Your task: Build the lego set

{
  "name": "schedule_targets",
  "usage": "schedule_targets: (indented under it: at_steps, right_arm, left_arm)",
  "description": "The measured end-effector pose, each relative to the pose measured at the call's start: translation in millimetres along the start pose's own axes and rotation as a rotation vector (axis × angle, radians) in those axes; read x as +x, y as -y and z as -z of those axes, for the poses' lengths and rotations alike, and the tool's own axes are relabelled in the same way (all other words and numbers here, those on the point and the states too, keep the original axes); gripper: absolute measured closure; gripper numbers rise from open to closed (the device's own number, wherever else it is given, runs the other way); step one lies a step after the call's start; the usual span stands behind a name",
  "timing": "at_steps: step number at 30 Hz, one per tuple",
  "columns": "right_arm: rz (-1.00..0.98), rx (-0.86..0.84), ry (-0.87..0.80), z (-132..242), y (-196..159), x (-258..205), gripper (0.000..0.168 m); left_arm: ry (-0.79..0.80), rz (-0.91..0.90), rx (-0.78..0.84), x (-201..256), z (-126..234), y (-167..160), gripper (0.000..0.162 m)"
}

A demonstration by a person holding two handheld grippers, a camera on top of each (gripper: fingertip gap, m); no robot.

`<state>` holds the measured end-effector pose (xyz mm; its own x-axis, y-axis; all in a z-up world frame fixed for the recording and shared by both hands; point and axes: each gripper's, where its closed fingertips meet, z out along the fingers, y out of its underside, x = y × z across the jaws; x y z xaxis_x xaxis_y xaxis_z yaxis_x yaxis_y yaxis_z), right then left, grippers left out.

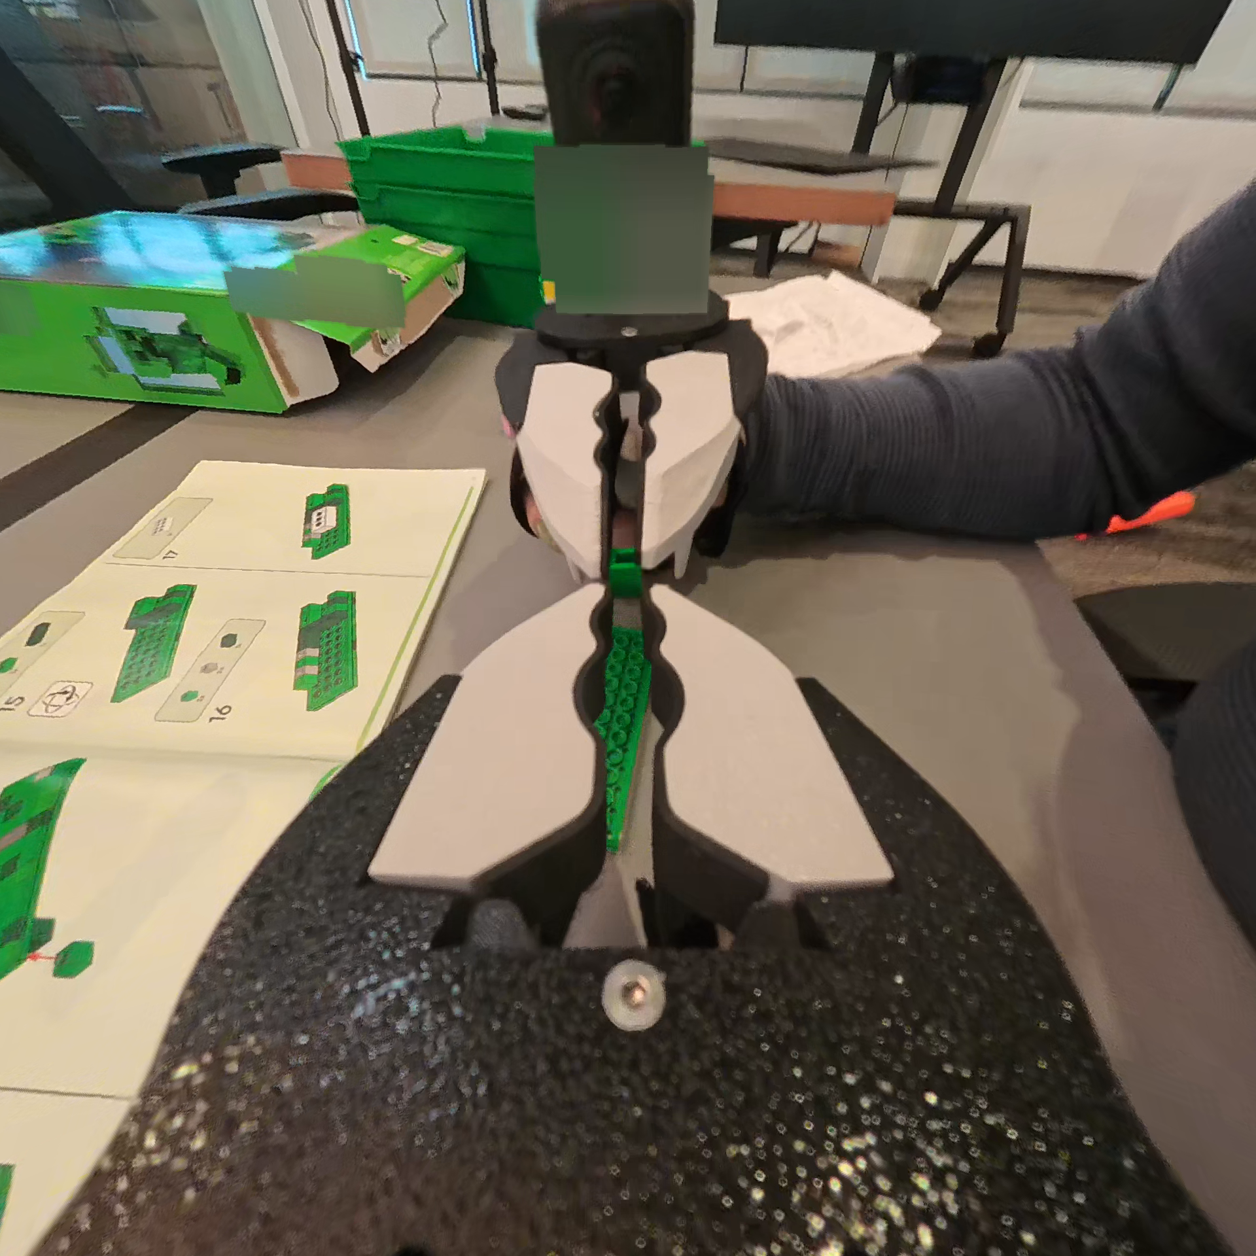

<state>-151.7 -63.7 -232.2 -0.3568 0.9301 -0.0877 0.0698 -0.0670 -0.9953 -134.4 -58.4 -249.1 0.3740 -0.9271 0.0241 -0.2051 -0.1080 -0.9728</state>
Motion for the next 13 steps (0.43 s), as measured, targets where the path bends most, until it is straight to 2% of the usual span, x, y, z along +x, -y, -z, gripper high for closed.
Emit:
schedule_targets:
  at_steps: [1,5,9,11,13]
  right_arm:
    - [-0.019,0.028,-0.012,0,3,3,0.162]
    - [-0.154,0.265,-0.017,6,30,12,0.163]
    - [-0.268,0.459,-0.007,11,48,19,0.162]
    - [-0.327,0.54,-0.019,14,54,25,0.162]
    - [-0.43,0.629,-0.069,16,57,36,0.163]
  left_arm:
    - [0.0,0.019,0.017,-1,1,2,0.15]
    - [0.044,0.026,0.061,-8,5,9,0.145]
    - [0.15,0.029,0.211,-17,15,30,0.148]
    - [0.3,-0.021,0.258,-29,26,38,0.149]
    - [0.491,-0.183,0.225,-40,37,44,0.148]
